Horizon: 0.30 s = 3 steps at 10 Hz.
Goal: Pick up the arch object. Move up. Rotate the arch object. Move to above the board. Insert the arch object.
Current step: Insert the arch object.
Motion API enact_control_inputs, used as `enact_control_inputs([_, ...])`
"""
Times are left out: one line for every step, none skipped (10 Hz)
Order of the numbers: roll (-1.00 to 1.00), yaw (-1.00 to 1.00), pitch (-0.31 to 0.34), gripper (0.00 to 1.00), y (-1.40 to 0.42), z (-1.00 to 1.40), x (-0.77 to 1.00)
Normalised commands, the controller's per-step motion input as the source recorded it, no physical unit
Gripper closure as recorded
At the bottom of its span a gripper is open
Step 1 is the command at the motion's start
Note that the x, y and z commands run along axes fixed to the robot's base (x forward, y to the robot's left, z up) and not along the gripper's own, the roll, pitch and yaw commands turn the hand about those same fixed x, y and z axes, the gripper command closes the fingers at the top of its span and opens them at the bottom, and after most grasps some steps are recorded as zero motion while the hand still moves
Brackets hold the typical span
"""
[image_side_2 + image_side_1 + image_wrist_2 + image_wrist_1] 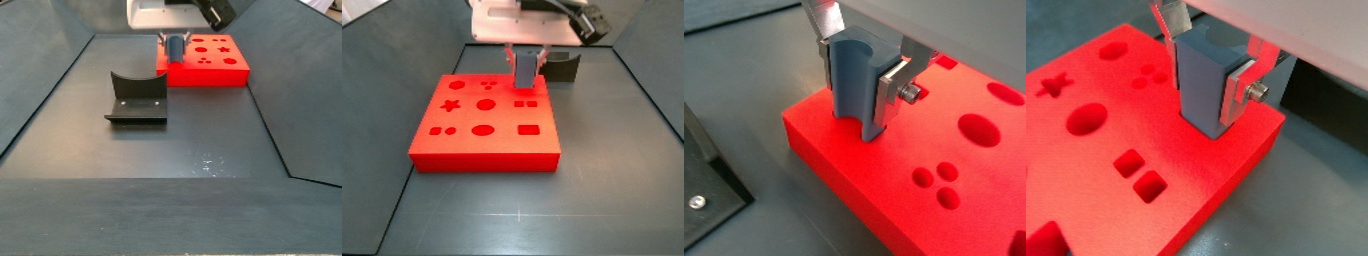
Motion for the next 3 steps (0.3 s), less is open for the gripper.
enact_control_inputs([0.23,0.08,-0.034,1.0,-0.12,-0.85,0.0])
enact_control_inputs([0.01,0.1,-0.26,1.0,-0.12,-0.42,-0.04])
enact_control_inputs([-0.03,0.0,-0.114,1.0,0.0,-0.08,0.0])
